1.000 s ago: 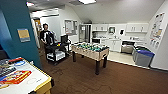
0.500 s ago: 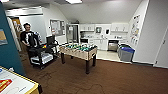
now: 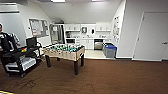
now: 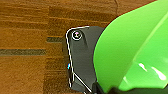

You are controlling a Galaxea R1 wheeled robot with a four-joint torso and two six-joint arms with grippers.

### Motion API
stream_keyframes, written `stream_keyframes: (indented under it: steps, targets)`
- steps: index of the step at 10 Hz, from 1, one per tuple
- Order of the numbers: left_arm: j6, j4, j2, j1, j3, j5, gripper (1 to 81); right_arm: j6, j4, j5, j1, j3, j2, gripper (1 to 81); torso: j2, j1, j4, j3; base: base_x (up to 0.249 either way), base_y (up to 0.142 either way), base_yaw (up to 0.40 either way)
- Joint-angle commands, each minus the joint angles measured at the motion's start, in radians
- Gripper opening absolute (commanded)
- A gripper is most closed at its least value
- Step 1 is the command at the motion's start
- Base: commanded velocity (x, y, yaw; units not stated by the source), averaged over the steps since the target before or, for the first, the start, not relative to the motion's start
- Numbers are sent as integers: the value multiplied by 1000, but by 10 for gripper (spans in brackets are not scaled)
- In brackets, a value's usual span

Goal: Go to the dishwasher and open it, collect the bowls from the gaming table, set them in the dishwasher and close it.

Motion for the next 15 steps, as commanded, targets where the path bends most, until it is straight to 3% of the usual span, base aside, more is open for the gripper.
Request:
stream_keyframes:
  steps: [1, 6, 15]
  targets:
    - [0, -6, -28, -49, -12, 25, 10, -3, -14, -46, 40, 0, -7, 10, 0, 0, 0, 0, 0, 0, -388]
    - [0, -6, -30, -49, -12, 24, 10, -3, -14, -46, 41, -3, -7, 10, 0, 0, 0, 0, 0, 0, -338]
    - [1, -6, -37, -43, -11, 12, 10, -3, -17, -46, 40, -5, -7, 10, 0, 0, 0, 0, 0, -10, -11]
